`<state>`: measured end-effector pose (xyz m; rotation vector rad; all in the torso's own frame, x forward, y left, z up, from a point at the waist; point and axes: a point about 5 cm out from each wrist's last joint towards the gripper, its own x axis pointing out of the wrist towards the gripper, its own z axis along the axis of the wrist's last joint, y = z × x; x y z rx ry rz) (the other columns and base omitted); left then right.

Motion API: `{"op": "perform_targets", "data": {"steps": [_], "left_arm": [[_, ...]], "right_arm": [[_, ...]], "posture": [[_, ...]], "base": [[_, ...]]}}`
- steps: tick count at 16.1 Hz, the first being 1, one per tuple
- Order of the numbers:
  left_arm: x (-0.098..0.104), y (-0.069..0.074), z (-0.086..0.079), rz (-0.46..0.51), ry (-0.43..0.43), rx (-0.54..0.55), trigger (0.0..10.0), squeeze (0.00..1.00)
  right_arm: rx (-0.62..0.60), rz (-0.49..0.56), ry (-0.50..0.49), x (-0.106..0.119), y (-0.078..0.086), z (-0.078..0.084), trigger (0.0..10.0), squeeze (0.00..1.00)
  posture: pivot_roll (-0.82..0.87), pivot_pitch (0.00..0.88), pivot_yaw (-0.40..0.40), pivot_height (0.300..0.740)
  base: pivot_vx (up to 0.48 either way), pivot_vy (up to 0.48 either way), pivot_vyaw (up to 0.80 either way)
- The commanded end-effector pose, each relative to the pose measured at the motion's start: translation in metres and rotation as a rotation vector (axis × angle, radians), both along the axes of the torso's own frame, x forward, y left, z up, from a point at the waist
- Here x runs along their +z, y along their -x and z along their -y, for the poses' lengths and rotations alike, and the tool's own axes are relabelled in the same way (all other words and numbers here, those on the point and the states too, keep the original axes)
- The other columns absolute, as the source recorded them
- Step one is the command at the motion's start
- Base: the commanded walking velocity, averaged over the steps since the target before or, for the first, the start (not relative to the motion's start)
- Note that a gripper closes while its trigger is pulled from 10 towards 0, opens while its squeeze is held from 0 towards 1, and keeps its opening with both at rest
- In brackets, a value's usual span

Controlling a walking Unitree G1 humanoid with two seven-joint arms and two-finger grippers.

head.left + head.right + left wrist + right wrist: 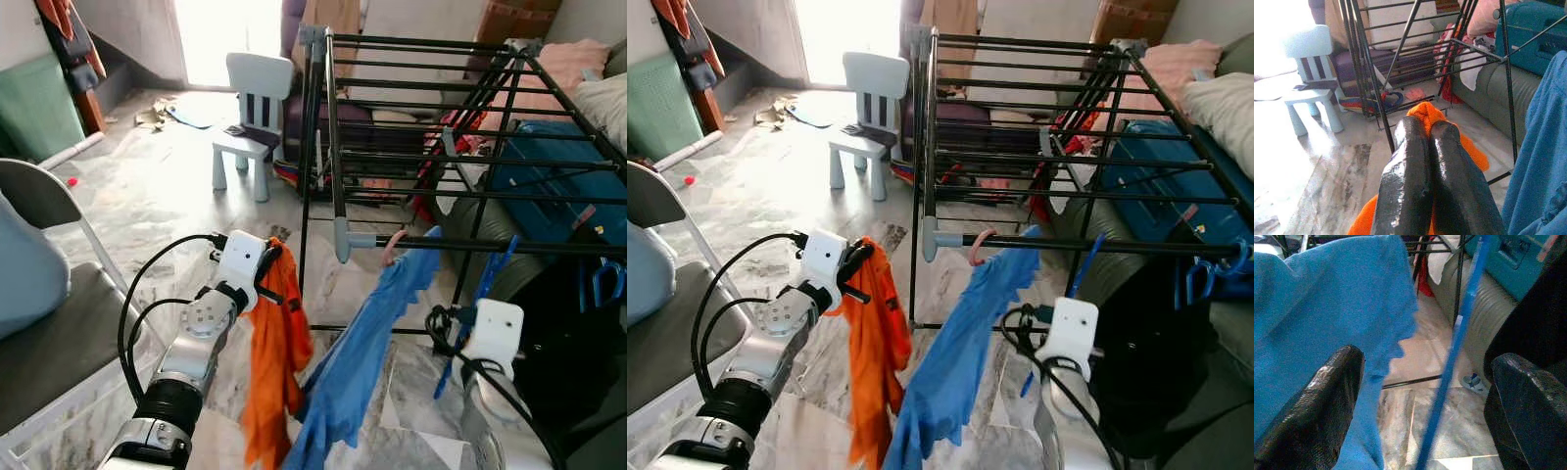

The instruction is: Hang hanger

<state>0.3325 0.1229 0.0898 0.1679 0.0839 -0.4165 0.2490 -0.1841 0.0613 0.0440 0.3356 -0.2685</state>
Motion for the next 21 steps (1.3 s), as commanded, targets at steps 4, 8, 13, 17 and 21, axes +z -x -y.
{"op": "perform_targets", "data": {"steps": [4, 8, 13, 17, 21], "left_arm": [[0.007, -0.002, 0.005, 0.018, 0.014, -0.023, 10.0, 0.00], [0.006, -0.001, 0.006, 0.011, 0.018, -0.023, 10.0, 0.00], [0.006, -0.001, 0.010, 0.008, 0.022, -0.035, 10.0, 0.00], [0.006, -0.001, 0.010, 0.004, 0.023, -0.035, 10.0, 0.00], [0.005, 0.000, 0.012, -0.001, 0.024, -0.040, 10.0, 0.00]], "right_arm": [[-0.064, -0.061, 0.020, -0.006, -0.004, 0.011, 10.0, 0.00], [-0.131, -0.078, 0.044, -0.007, 0.000, 0.027, 10.0, 0.00], [-0.116, -0.056, 0.037, 0.000, -0.005, 0.025, 10.0, 0.00], [-0.138, -0.106, 0.072, -0.006, -0.003, 0.029, 10.0, 0.00], [-0.151, -0.106, 0.072, -0.006, 0.000, 0.035, 10.0, 0.00]], "posture": [[0.03, 0.000, -0.078, 0.740], [0.03, 0.000, -0.077, 0.740], [0.03, 0.000, -0.078, 0.740], [0.03, 0.000, -0.079, 0.740], [0.03, 0.000, -0.078, 0.740]], "base": [[0.000, 0.000, 0.00], [0.000, 0.000, 0.00], [0.000, 0.000, 0.00], [0.000, 0.000, 0.00], [0.000, 0.000, 0.00]]}}
